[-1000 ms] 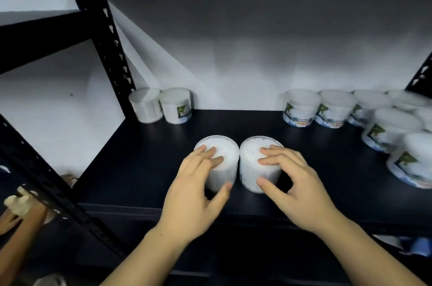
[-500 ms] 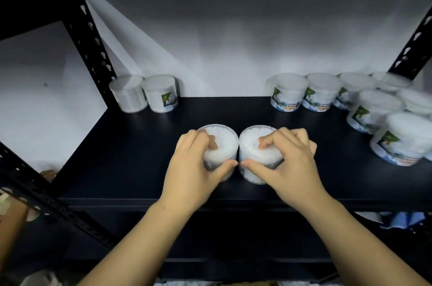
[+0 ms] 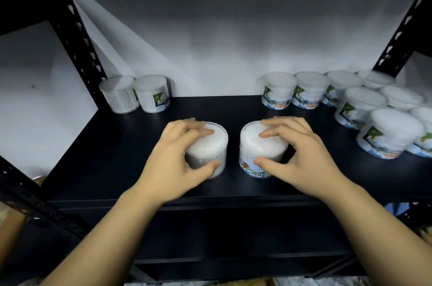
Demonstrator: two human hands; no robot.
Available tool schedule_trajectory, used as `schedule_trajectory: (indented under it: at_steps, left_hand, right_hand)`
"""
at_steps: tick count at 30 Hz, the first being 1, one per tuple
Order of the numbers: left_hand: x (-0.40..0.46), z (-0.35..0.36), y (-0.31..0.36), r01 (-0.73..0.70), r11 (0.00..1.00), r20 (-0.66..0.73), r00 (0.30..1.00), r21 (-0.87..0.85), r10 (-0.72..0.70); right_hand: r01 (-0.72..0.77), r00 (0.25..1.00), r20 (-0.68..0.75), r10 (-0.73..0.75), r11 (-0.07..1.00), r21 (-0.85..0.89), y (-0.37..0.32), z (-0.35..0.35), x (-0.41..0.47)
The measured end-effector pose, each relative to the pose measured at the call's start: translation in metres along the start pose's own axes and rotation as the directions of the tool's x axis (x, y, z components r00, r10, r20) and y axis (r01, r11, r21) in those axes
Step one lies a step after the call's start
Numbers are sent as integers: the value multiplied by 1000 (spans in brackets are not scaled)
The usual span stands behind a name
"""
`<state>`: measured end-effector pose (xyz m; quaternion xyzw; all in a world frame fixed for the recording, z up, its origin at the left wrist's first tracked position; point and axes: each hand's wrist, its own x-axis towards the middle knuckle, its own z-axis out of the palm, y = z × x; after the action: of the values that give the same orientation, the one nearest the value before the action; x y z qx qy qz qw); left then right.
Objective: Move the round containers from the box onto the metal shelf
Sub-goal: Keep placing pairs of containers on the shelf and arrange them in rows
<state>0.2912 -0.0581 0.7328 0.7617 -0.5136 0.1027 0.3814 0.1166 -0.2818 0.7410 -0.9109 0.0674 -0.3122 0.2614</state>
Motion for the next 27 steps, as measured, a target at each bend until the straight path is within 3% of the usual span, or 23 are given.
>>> schedule_trajectory:
  at_steps: [5, 8, 12, 15, 17, 19, 22, 27]
  left_hand:
    - [8, 16, 15, 87, 960, -43, 996, 265, -78]
    - [3, 15, 8, 62, 980, -9, 998, 191, -61]
    - [0, 0, -2, 14, 999, 114, 993, -45, -9]
    - [5, -6, -1, 1, 997, 155, 988, -80, 12]
    - [7, -3, 6, -2, 1000, 90, 996, -27, 4]
    - [9, 5, 16, 24, 991, 33, 999, 131, -28]
    - [13, 16, 26, 40, 957, 54, 997, 286, -58]
    - [18, 4, 14, -23, 1000, 189, 982, 10, 21]
  right_hand:
    - [-66, 998, -38, 59, 975, -214, -9, 19, 5]
    - [-59, 998, -41, 52, 980, -192, -5, 19, 1]
    - [-27, 1000, -12, 27, 999, -20, 4, 7, -7]
    - [-34, 999, 6, 34, 998, 48, 5, 3, -11]
    - [-42, 999, 1, 42, 997, 61, 5, 4, -12]
    - [-51, 999, -15, 52, 997, 64, 5, 6, -13]
    - [-63, 997, -33, 66, 996, 69, 4, 8, -15]
    - [-65, 997, -34, 67, 995, 79, 4, 7, -17]
